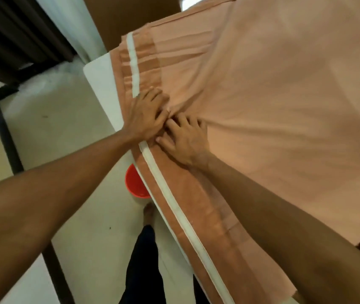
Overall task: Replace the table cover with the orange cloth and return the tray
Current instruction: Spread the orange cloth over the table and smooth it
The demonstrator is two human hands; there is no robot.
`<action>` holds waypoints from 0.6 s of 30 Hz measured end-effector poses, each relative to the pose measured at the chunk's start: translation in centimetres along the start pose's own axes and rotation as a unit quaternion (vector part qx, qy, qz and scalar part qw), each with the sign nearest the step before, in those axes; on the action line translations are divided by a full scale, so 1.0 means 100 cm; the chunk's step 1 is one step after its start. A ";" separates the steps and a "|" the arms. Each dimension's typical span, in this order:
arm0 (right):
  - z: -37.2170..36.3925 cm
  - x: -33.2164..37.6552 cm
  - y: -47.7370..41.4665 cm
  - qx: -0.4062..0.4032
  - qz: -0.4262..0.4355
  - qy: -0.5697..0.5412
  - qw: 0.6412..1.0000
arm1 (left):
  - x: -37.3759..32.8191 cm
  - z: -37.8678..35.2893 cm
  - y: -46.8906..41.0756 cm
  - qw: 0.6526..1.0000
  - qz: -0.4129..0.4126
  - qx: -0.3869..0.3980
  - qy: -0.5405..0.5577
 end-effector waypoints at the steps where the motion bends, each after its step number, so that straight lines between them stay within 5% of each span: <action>1: 0.009 -0.004 -0.011 -0.023 -0.012 -0.010 1.000 | 0.009 -0.006 -0.014 1.000 -0.013 0.019 0.003; 7: 0.021 -0.032 -0.080 -0.119 -0.151 -0.017 0.981 | 0.060 -0.033 -0.075 0.989 -0.023 0.145 -0.010; 12: -0.035 -0.025 -0.120 0.031 -0.207 -0.020 0.978 | 0.094 -0.032 -0.078 0.987 -0.013 0.143 -0.066; 18: -0.067 0.026 -0.134 0.109 -0.174 -0.006 0.979 | 0.147 -0.005 -0.050 0.989 0.017 0.128 -0.068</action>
Point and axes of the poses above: each hand's wrist, its own y-axis away from the middle knuckle, its own z-axis out of the back of the hand, x = y × z, the point moved 10 cm from there along -y, towards the middle knuckle, and after that the axes turned 7 degrees about z, right-handed, at the moved point
